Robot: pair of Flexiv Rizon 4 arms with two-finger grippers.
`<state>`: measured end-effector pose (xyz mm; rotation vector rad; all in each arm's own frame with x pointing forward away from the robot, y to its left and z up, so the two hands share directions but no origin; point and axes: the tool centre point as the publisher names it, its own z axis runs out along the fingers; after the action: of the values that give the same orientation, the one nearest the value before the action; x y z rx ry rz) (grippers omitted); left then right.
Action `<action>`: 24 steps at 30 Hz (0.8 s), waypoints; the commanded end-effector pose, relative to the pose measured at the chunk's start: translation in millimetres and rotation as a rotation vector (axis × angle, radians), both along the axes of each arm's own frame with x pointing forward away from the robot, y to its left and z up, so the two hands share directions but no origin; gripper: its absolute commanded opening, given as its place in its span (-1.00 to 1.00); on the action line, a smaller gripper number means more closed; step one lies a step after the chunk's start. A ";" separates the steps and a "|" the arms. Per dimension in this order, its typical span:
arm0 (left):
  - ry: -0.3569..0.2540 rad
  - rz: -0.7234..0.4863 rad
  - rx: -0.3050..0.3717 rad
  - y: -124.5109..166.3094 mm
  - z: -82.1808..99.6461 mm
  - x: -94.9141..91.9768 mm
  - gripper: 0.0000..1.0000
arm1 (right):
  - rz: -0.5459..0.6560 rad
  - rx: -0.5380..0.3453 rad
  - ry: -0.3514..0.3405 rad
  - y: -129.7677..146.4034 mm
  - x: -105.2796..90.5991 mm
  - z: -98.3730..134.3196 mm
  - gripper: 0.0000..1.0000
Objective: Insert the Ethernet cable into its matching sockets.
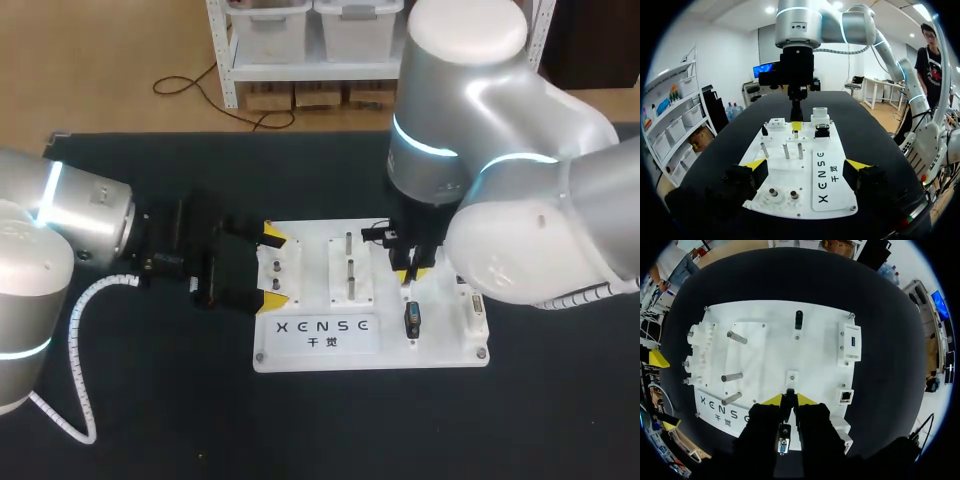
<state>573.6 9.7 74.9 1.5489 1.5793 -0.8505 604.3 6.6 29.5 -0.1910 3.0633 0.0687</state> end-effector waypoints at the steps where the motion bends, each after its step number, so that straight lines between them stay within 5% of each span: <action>1: -0.006 0.003 -0.008 0.6 -2.0 -1.3 1.00 | 0.007 0.008 -0.013 -4.0 0.5 19.4 -1.00; 14: -0.006 0.003 -0.008 0.6 -2.0 -1.3 1.00 | -0.032 -0.009 -0.033 -40.7 8.7 42.0 -1.00; 24: -0.006 0.003 -0.008 0.6 -2.0 -1.3 1.00 | -0.050 -0.016 -0.009 -57.8 5.9 26.0 -1.00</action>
<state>573.6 9.6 74.9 1.5490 1.5795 -0.8504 610.9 -49.2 59.7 -0.1146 3.0646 0.0342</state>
